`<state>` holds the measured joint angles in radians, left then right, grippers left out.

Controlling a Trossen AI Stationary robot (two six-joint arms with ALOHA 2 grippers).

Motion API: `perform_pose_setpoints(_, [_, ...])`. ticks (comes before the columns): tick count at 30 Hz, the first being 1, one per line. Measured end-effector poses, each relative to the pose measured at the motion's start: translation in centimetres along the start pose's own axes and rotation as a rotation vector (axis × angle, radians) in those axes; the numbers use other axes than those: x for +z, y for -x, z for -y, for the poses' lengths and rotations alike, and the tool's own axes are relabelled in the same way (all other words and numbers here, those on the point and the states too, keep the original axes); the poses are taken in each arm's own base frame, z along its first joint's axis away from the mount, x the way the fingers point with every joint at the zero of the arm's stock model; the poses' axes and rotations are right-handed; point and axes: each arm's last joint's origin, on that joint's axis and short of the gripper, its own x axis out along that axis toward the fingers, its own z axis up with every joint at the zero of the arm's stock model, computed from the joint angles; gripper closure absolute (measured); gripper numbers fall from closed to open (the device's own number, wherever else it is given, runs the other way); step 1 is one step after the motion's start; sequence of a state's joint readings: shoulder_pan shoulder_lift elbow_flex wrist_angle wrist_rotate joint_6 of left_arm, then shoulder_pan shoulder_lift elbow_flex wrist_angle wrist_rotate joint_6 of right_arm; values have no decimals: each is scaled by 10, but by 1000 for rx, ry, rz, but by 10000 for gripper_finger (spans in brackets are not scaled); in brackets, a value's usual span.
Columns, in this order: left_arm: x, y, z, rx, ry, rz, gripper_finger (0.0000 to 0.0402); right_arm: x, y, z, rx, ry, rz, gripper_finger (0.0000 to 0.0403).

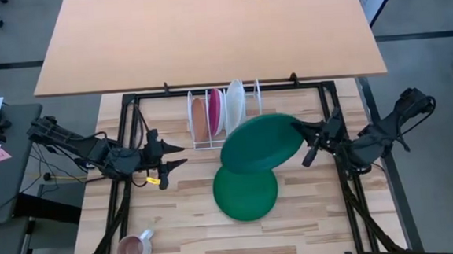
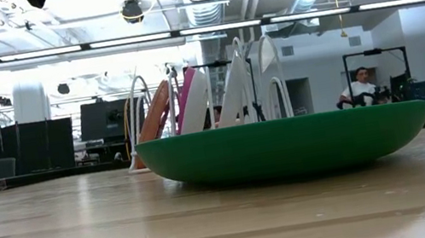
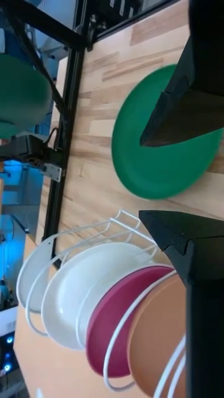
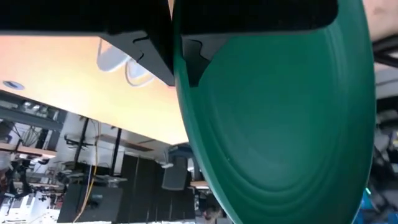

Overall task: Sort dishes
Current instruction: Put the dark green plate in the dish rack

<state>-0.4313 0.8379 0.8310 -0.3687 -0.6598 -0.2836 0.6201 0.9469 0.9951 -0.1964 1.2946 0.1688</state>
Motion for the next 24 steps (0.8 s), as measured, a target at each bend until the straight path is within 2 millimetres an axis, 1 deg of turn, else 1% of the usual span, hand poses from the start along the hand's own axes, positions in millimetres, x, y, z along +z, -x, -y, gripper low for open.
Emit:
perform_pose_setpoints(6, [0,0,0,1,4,0,230,3,-2,-6,-1,18,19,395])
perform_pose_setpoints(19, [0,0,0,6,17,0,230,4,-1,-7,20,36,23,391])
perform_pose_setpoints(21, [-1,0,0,7,14,-3,230,5,-1,-8,51,69,24,391])
perform_pose_setpoints(24, [-1,0,0,8,12,-5,230,8,-1,-11,142,129,40,391])
